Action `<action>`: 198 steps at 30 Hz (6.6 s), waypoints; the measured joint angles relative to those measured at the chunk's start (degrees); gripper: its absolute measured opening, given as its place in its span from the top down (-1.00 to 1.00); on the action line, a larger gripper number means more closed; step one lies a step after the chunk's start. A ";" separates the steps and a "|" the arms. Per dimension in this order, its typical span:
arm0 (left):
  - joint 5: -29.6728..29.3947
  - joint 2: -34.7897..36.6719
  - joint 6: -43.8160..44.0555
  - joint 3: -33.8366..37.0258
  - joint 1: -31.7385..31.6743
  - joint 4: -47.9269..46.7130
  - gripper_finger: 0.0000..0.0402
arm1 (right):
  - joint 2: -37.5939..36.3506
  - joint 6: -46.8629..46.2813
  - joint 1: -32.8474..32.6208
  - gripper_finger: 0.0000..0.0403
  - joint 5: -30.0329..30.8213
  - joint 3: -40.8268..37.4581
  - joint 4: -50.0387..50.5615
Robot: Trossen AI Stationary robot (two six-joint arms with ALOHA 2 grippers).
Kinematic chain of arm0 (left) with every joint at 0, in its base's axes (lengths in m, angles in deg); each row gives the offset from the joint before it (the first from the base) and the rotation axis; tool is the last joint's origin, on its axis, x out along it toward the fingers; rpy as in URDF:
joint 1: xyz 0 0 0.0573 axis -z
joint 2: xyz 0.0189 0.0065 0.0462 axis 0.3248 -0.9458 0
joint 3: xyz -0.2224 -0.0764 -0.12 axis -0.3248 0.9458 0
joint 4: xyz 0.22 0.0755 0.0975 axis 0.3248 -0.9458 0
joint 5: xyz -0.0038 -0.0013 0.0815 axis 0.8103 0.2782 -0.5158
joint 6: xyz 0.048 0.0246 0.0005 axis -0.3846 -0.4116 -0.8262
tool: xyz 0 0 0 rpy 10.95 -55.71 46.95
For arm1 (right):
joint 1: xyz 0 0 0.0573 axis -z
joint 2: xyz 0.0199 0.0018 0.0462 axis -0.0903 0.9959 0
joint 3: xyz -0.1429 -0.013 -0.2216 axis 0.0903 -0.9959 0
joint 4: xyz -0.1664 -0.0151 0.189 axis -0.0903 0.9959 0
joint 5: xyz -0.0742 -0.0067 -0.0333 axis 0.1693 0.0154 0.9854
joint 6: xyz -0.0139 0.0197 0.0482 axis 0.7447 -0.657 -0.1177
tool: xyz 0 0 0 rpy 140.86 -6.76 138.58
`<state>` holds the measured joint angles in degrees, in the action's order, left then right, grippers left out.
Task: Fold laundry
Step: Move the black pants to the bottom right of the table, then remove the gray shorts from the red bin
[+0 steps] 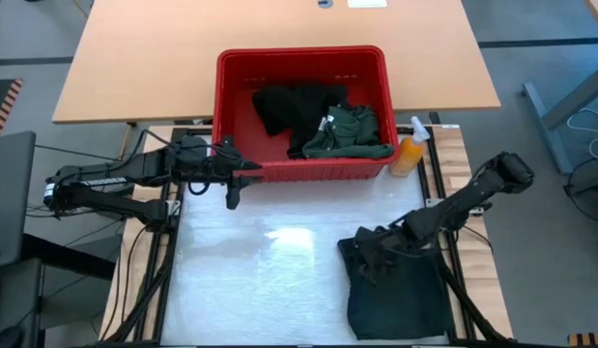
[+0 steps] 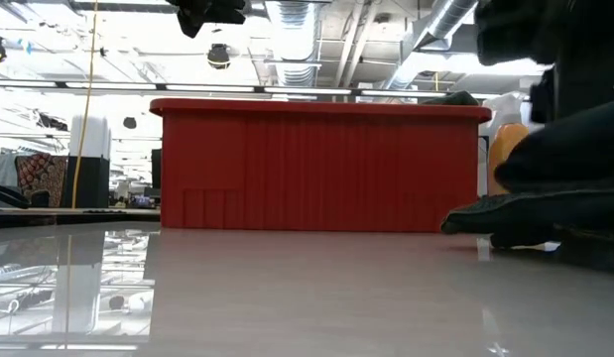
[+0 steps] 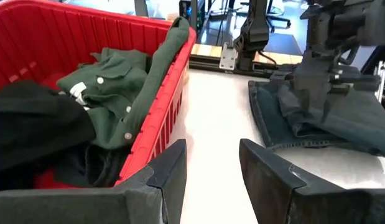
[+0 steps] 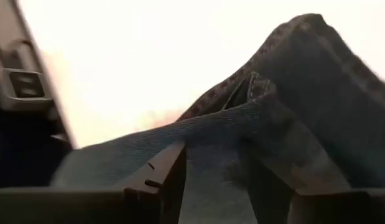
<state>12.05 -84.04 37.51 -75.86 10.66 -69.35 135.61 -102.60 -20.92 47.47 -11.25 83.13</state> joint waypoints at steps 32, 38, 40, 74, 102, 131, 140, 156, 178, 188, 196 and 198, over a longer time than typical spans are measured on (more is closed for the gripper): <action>8.79 -4.72 5.60 -0.25 -9.33 16.87 0.31 | -15.87 2.22 0.51 0.12 0.21 -0.04 6.39; 19.01 -16.54 4.08 -6.78 -17.27 15.98 0.31 | -26.26 2.20 0.18 0.12 17.73 0.00 5.26; 19.48 -21.26 1.91 -11.76 -19.73 14.05 0.31 | -28.35 2.30 0.19 0.12 22.20 0.02 4.74; -13.88 -65.82 -67.02 -56.24 -31.19 -13.50 0.24 | -22.68 4.18 -0.68 0.12 34.68 0.04 5.47; -24.98 -37.01 -40.47 -56.13 -36.55 -12.51 1.00 | -22.66 8.64 1.74 0.12 37.69 0.04 5.70; -1.71 -39.79 -25.11 -40.15 -39.76 -15.64 0.61 | -22.64 10.72 7.93 0.12 35.48 0.04 3.47; 6.83 -43.79 -25.07 -40.13 -34.07 -8.44 0.26 | -22.64 8.33 7.88 0.12 34.61 0.04 3.33; 11.62 -62.38 -32.19 -45.33 -24.35 3.93 0.24 | -22.64 3.85 7.88 0.12 34.59 0.04 3.20; 8.41 -70.69 -45.65 -53.72 -20.59 3.91 0.23 | -22.64 3.72 7.88 0.12 33.48 0.04 3.21; 10.09 -70.69 -38.10 -53.46 -20.96 1.65 0.85 | -21.81 3.56 9.04 0.12 33.25 0.04 3.16; 6.90 -66.08 -32.36 -53.40 -20.79 3.00 1.00 | -21.79 2.78 7.41 0.12 31.77 0.04 3.18; 4.17 -62.56 -34.19 -53.40 -21.01 2.70 1.00 | -21.81 2.81 6.91 0.12 31.77 0.04 3.25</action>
<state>16.22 -146.60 3.32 -129.26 -10.36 -66.65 113.80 -99.79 -14.00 79.24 -11.21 86.38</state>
